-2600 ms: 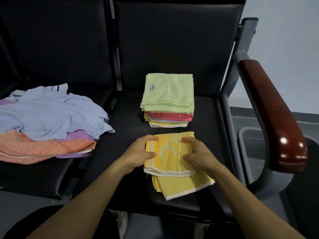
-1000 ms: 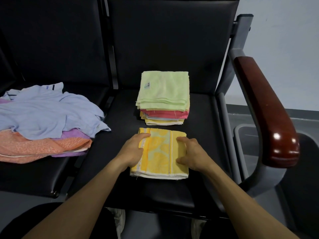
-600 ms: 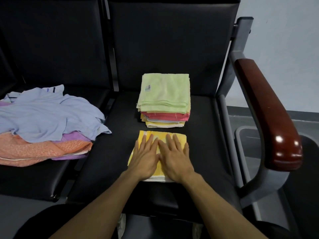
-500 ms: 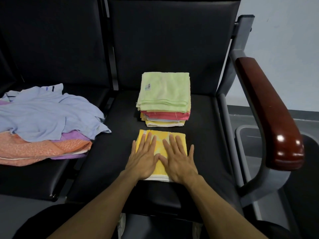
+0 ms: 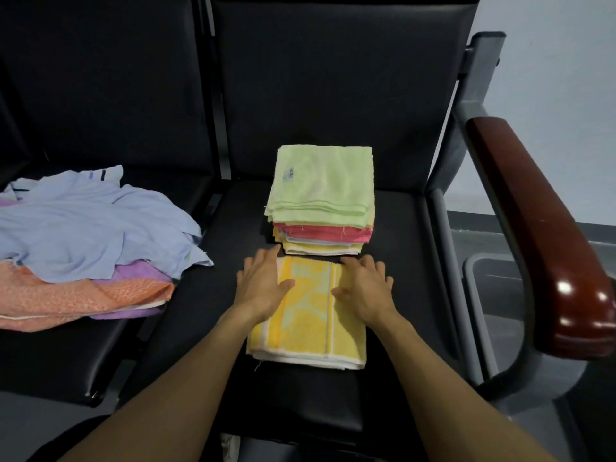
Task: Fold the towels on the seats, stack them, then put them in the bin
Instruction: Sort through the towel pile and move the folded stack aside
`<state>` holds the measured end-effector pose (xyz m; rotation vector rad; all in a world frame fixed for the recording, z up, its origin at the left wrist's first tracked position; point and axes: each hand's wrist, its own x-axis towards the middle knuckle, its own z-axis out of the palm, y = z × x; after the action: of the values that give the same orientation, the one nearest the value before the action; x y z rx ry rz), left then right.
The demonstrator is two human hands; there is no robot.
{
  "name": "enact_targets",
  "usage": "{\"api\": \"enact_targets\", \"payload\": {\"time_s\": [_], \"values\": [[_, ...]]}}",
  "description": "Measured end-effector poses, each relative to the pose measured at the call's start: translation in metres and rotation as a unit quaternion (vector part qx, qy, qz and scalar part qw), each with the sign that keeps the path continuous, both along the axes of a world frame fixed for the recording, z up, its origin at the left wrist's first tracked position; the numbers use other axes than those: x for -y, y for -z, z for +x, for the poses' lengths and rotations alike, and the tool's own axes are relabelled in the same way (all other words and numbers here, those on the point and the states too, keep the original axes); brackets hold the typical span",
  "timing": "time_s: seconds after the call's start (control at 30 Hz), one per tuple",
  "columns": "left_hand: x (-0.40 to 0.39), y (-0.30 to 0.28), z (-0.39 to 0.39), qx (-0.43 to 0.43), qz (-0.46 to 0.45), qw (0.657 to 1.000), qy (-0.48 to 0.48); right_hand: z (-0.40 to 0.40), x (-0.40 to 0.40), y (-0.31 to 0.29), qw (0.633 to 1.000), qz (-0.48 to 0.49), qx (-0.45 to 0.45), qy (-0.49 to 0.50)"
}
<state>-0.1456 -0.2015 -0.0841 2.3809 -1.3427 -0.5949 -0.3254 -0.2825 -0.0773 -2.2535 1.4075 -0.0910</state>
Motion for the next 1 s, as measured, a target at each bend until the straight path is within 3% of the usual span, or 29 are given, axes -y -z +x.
{"api": "enact_targets", "payload": {"time_s": [0.13, 0.23, 0.37, 0.5, 0.73, 0.83, 0.93, 1.0], "values": [[0.002, -0.002, 0.003, 0.023, 0.071, 0.997, -0.011, 0.004, -0.002, 0.001, 1.0, -0.008, -0.029, -0.003], [-0.002, -0.007, 0.006, -0.016, 0.086, 0.996, -0.003, 0.001, -0.007, -0.004, 1.0, -0.012, 0.006, -0.013], [-0.011, -0.024, 0.007, -0.093, -0.007, 0.996, -0.011, -0.007, -0.021, -0.019, 0.989, -0.011, 0.146, 0.017], [-0.014, -0.06, 0.01, -0.119, -0.097, 0.988, -0.013, -0.011, -0.023, -0.054, 0.952, -0.017, 0.303, 0.042], [0.053, -0.151, 0.022, -0.063, -0.288, 0.955, -0.027, 0.019, 0.043, -0.145, 0.905, -0.101, 0.406, 0.072], [0.099, -0.176, 0.033, -0.038, -0.312, 0.948, -0.043, 0.044, 0.088, -0.166, 0.915, -0.121, 0.367, 0.111], [0.128, -0.161, 0.035, 0.028, -0.275, 0.961, 0.001, 0.063, 0.11, -0.151, 0.939, -0.205, 0.248, 0.12], [0.136, -0.133, 0.035, 0.066, -0.21, 0.974, 0.052, 0.07, 0.109, -0.123, 0.965, -0.209, 0.148, 0.062]]}}
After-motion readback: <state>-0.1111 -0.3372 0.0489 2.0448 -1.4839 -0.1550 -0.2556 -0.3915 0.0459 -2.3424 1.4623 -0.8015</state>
